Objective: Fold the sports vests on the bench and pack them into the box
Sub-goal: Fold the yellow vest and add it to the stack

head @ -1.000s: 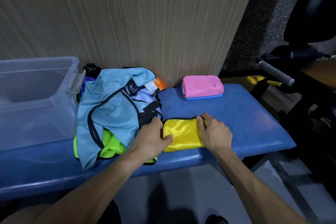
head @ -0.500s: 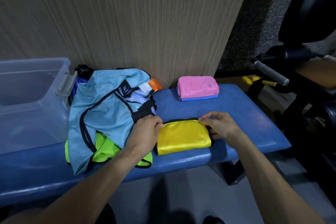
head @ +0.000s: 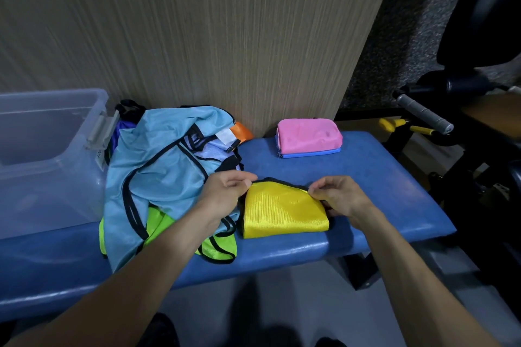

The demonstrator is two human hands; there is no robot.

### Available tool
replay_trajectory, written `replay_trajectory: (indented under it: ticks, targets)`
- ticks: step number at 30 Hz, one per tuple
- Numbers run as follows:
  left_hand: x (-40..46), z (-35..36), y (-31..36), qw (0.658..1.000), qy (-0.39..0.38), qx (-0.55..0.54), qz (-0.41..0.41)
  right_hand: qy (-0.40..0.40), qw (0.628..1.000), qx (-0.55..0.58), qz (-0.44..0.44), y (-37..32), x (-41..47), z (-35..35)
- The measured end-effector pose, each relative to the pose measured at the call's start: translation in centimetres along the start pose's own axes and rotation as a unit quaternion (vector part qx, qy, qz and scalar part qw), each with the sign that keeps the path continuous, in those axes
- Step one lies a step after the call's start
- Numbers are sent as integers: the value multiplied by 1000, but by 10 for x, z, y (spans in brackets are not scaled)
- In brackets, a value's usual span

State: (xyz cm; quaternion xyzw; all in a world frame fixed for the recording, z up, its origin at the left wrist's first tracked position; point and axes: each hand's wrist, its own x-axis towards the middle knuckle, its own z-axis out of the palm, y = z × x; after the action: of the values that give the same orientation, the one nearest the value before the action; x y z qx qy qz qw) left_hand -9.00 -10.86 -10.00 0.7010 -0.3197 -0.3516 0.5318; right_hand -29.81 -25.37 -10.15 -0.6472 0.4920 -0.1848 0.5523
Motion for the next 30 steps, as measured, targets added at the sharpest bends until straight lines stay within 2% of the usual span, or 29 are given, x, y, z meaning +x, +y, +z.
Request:
replay_trajectory:
  ticks: [5,7,8,10,12,14,15,16,18,19,22,30]
  targets:
    - [5,3,-1,999,-42,21,19,-1,1000,2,5,0,1,-1]
    - [7,0,-6,993,-48,97,46,-12,1000,5,13,-1,1,-3]
    - [9,-2,-10,982,-52,170,70,-20,1000,8,17,-2,1,-4]
    - [7,-3,-13,929,-53,349,115,-34,999,15,25,-4,1,-6]
    - [-2,3,-10,868,13,466,172,-45,998,16,33,-5,2,-8]
    - [-16,16,0,833,69,471,283,-54,998,11,37,-7,3,-10]
    - [-22,24,1,819,49,460,338,-59,998,8,38,-8,4,-11]
    - [-27,31,0,812,-8,463,356,-67,997,7,38,-10,4,-12]
    - [-34,41,-7,790,-131,516,306,-84,996,1,39,-13,6,-14]
    - [-33,42,-13,773,-157,547,282,-88,995,-7,39,-14,7,-15]
    - [-26,39,-28,753,-161,571,286,-94,995,-19,41,-16,14,-18]
    - [-25,36,-35,745,-158,570,308,-128,989,36,59,-17,27,-9]
